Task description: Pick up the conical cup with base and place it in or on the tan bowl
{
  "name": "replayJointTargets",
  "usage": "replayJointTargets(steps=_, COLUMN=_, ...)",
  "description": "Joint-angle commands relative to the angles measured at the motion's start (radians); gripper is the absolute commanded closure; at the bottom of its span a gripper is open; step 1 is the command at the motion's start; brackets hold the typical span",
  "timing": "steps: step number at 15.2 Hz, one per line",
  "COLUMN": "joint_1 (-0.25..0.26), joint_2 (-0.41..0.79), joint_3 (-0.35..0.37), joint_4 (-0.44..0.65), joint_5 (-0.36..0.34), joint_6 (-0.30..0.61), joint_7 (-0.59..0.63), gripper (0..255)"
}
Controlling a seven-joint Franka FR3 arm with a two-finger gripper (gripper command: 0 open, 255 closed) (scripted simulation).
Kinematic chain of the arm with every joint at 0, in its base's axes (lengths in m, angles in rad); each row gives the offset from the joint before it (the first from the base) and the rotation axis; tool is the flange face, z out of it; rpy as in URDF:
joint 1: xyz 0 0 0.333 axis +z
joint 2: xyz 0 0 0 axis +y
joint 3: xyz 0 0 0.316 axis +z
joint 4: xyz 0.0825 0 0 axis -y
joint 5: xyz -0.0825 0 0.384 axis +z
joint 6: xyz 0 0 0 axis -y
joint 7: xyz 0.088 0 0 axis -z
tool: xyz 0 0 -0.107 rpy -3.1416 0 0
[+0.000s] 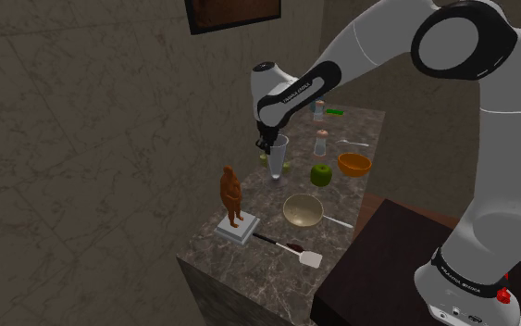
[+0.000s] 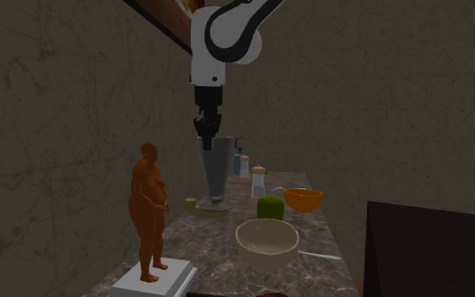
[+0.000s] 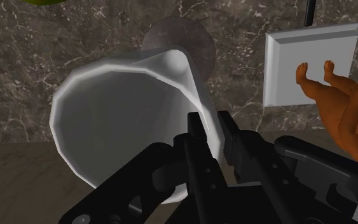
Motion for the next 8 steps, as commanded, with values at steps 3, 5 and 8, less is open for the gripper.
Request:
replayJointTargets(steps=3, joint_1=-0.002, joint_2=-0.029, joint_3=0.004, joint_4=0.017, joint_5=0.011, joint_6=-0.044, joint_7=-0.013, gripper=255)
replayJointTargets(steps=5, joint_1=-0.002, joint_2=-0.042, joint_3=0.006, joint_4=0.026, joint_5=0.015, joint_6=-0.066, joint_7=-0.019, gripper=255)
replayJointTargets(steps=8, joint_1=-0.003, joint_2=-0.091, joint_3=0.009, joint_4=-0.010, joint_5=0.021, joint_6=-0.079, joint_7=-0.020, gripper=255)
